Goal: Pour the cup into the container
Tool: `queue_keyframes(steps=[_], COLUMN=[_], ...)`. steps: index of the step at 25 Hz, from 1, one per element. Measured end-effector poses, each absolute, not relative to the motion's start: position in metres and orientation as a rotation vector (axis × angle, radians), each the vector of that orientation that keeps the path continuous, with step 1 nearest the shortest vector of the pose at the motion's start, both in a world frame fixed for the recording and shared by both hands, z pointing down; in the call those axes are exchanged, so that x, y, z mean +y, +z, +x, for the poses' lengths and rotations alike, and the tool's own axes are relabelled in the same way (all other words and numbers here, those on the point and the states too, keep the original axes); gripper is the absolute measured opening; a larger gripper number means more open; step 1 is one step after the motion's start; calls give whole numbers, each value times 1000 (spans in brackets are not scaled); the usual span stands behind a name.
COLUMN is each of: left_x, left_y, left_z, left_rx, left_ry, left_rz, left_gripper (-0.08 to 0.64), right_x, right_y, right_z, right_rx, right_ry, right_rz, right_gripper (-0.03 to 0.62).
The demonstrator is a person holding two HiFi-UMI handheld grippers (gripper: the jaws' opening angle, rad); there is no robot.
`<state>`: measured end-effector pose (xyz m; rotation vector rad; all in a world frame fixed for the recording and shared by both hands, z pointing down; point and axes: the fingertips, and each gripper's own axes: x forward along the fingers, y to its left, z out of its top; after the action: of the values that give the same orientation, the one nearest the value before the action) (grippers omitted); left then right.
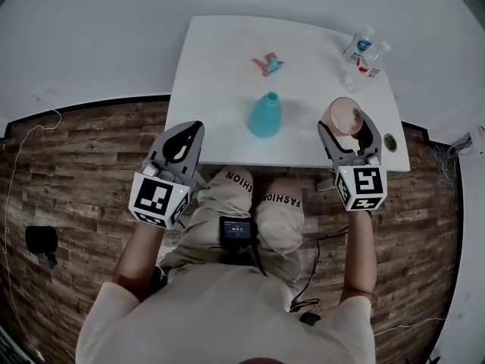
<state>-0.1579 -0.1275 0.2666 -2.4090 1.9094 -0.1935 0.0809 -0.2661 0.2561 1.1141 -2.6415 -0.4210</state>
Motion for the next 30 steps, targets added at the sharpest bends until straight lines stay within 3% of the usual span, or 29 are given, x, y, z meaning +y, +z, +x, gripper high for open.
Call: queue_keyframes(steps=[30], left_x=[-133], left_y=[272], left_z=[-148], left_rx=[1896], left_ry=[-157], left_rz=[-2531], left_gripper=[11], right_x=[-267], right_y=[247], right_z=[101], right_rx=[-2641], right_ry=[-412], right_rz=[1164], right_gripper=[374])
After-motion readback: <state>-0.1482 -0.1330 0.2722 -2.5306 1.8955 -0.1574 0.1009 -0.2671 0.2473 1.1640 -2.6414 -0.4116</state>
